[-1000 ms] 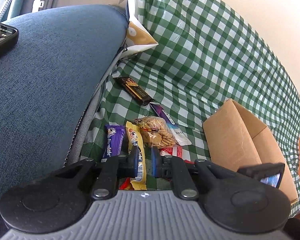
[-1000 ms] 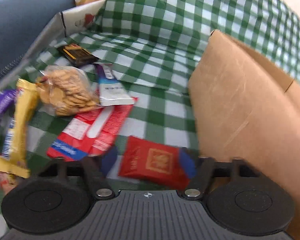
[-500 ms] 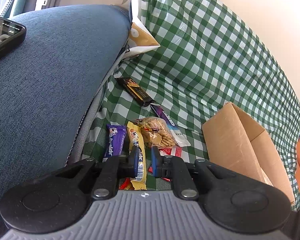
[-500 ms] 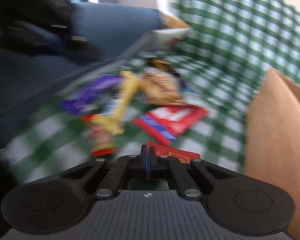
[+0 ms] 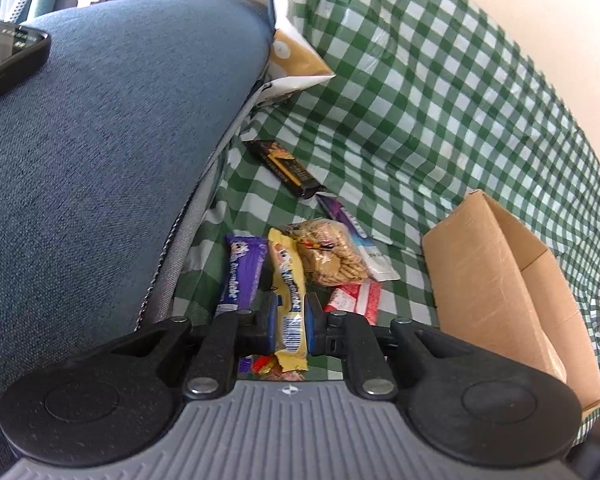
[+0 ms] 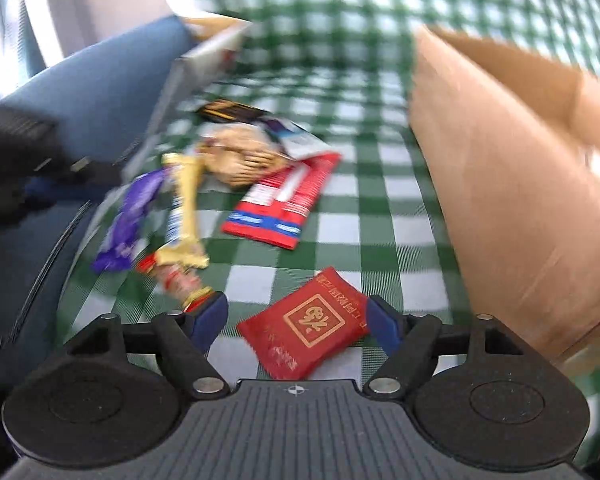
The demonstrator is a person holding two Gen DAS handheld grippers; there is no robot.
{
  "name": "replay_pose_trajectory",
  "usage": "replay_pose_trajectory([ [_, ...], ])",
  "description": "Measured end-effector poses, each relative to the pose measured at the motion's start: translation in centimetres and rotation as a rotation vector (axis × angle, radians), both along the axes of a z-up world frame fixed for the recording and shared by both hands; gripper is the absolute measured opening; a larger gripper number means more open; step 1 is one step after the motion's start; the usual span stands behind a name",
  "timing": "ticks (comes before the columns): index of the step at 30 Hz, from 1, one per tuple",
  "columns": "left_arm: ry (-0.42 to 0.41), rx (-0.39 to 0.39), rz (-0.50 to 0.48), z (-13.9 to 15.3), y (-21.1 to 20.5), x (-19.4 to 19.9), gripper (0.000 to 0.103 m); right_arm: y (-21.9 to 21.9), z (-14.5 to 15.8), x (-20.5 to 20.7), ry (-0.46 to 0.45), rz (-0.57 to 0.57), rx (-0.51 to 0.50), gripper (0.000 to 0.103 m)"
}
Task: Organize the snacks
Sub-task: 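Grasp the purple chocolate bar with the left tool while the right tool grasps the red packet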
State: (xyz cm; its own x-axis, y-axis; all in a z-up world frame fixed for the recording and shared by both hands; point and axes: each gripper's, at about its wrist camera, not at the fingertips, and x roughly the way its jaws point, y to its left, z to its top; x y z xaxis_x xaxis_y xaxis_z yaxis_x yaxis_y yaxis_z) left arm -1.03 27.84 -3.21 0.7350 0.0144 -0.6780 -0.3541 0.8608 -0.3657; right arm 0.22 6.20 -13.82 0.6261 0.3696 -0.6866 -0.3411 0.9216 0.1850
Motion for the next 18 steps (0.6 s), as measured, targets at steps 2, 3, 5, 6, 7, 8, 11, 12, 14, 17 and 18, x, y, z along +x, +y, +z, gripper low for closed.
replay_pose_trajectory([
  [2, 0.023, -0.001, 0.005, -0.2, 0.1, 0.3, 0.016, 0.9, -0.7, 1.1, 0.05, -0.036, -0.018, 0.088],
  [3, 0.037, 0.002, 0.011, -0.4, 0.1, 0.5, 0.016, 1.2, -1.0, 1.3, 0.048, -0.041, -0.034, 0.089],
  [5, 0.072, 0.014, 0.022, -0.7, 0.1, 1.0, 0.02, 1.6, -1.1, 1.2, 0.005, -0.029, -0.063, 0.081],
  [6, 0.086, 0.024, 0.028, -0.8, 0.0, 1.3, 0.022, 1.6, -1.1, 1.1, -0.018, -0.02, -0.075, 0.065],
  [7, 0.098, 0.039, 0.036, -1.0, 0.0, 1.6, 0.031, 1.3, -1.1, 1.0, -0.086, -0.046, -0.075, 0.054],
  [8, 0.106, 0.057, 0.042, -1.1, 0.0, 1.9, 0.035, 0.9, -1.1, 0.9, -0.101, -0.028, -0.077, 0.035],
  [11, 0.144, 0.112, 0.045, -1.9, -0.4, 3.3, 0.042, -0.1, -1.2, 0.9, -0.105, 0.049, -0.064, 0.013],
  [12, 0.161, 0.122, 0.048, -2.2, -0.5, 3.9, 0.043, -0.2, -1.1, 0.9, -0.112, 0.075, -0.077, 0.006],
  [14, 0.195, 0.126, 0.048, -3.0, -0.5, 4.9, 0.043, -0.7, -0.7, 0.7, -0.11, 0.145, -0.07, 0.006],
  [17, 0.229, 0.128, 0.043, -3.7, -0.2, 5.6, 0.026, -1.1, -0.2, -0.2, -0.143, 0.248, -0.082, 0.006],
  [18, 0.223, 0.13, 0.049, -3.7, -0.2, 5.5, 0.026, -1.2, -0.1, -0.4, -0.139, 0.289, -0.079, 0.006],
])
